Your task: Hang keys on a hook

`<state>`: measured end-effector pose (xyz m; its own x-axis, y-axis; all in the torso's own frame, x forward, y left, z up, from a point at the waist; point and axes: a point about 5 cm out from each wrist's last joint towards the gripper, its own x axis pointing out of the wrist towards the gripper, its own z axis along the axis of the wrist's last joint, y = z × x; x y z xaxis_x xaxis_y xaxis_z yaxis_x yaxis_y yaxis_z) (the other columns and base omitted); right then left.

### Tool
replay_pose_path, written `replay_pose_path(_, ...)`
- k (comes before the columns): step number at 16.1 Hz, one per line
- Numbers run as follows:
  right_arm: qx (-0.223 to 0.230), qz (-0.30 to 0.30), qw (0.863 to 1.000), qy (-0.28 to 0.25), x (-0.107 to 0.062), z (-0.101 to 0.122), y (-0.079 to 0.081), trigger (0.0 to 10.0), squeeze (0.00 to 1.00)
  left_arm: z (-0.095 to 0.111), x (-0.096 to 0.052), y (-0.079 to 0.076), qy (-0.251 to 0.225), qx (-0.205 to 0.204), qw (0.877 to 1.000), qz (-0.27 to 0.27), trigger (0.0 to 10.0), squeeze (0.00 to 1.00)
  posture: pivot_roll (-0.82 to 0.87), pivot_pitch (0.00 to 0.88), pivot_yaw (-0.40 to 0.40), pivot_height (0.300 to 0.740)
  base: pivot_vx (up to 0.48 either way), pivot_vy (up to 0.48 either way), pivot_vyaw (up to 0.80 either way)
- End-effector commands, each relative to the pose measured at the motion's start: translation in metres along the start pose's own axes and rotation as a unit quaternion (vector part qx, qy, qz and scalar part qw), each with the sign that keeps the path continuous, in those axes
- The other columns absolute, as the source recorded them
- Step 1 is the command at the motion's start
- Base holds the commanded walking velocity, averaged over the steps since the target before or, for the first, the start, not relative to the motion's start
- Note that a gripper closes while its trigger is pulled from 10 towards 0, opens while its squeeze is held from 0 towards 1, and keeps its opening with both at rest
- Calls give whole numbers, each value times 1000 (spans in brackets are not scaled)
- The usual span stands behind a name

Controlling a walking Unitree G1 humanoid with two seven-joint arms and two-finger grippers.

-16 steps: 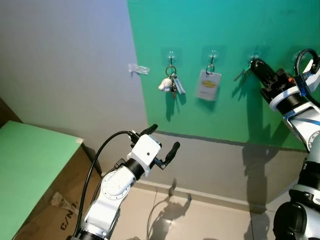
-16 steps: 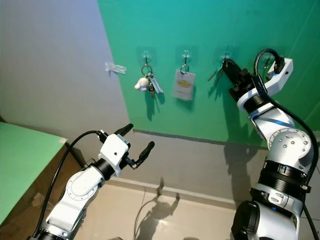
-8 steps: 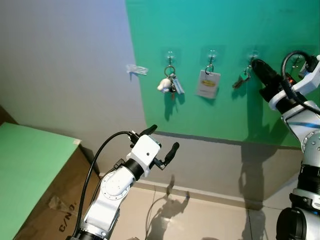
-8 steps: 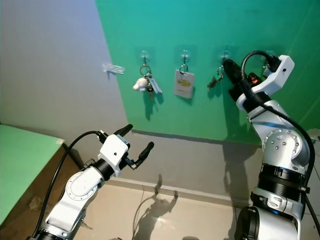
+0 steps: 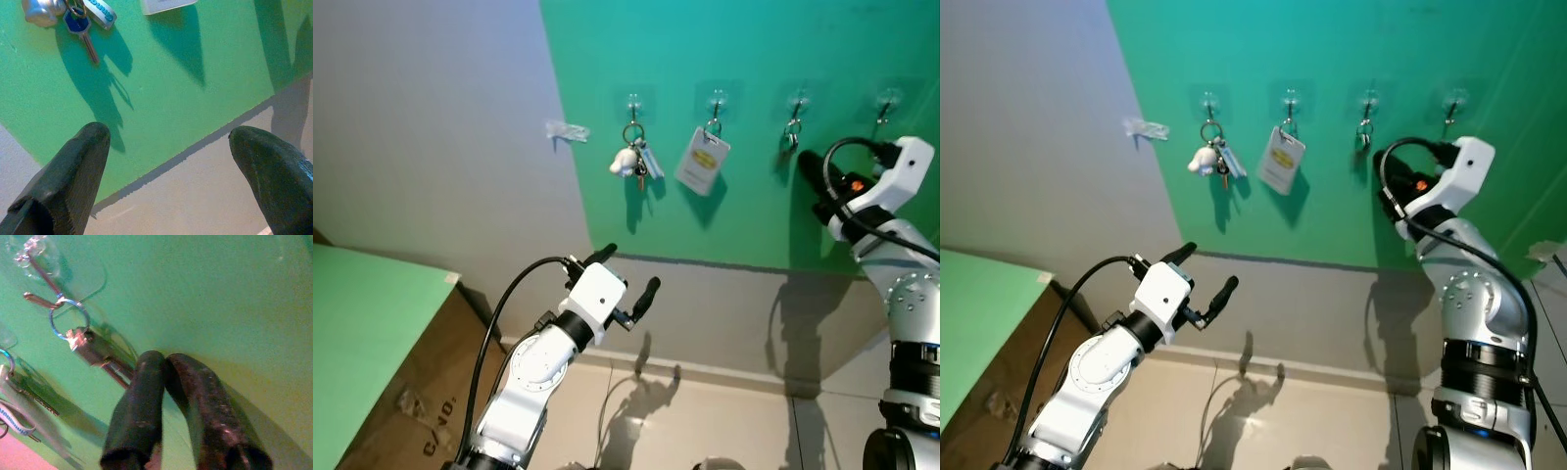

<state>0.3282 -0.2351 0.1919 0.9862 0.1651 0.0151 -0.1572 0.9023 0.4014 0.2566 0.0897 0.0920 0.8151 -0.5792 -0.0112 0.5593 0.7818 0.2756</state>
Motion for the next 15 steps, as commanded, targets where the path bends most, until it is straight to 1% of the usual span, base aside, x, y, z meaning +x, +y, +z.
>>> replay_pose_path(1,-12,-53,998,16,-3,-6,-15,10000,1000,-2,-1,4,10,5,1000,8,10000,0,-229,59,104,740,0,0,0)
replay_pose_path(4,-27,-43,999,1,-2,-3,-12,10000,1000,-3,-2,5,14,6,1000,13,10000,0,-229,61,103,740,0,0,0)
replay_pose_path(5,-55,-53,997,-9,-2,-2,-14,10000,1000,-4,-2,6,18,10,1000,18,10000,0,-228,62,101,740,0,0,0)
replay_pose_path(6,-103,-52,993,-10,-4,-5,-13,10000,1000,-6,-3,9,27,13,999,27,10000,0,-228,62,101,740,0,0,0)
replay_pose_path(7,-137,-48,989,-8,-5,-8,-11,10000,1000,-8,-3,10,33,13,999,33,10000,0,-228,62,101,740,0,0,0)
replay_pose_path(8,-189,-38,981,2,-7,-21,-6,10000,1000,-14,-4,16,51,9,997,52,10000,0,-227,61,103,740,0,0,0)
replay_pose_path(9,-206,-37,978,5,-8,-26,-5,10000,1000,-15,-4,16,53,3,997,56,10000,0,-226,60,104,740,0,0,0)
replay_pose_path(10,-240,-37,970,11,-12,-39,-5,10000,1000,-18,-4,19,60,-7,996,68,10000,0,-226,60,104,740,0,0,0)
replay_pose_path(11,-245,-38,969,12,-14,-43,-5,10000,1000,-19,-4,19,62,-9,995,72,10000,0,-226,60,104,740,0,0,0)
replay_pose_path(13,-254,-63,965,21,-28,-65,-11,10000,1000,-24,-7,23,70,-25,993,89,10000,0,-230,49,112,740,0,0,0)
replay_pose_path(14,-258,-66,964,21,-32,-68,-11,10000,1000,-25,-7,24,72,-26,993,93,10000,0,-232,47,114,740,0,0,0)
replay_pose_path(15,-259,-71,963,17,-40,-76,-11,10000,1000,-26,-9,27,72,-36,991,108,10000,0,-236,42,119,740,0,0,0)
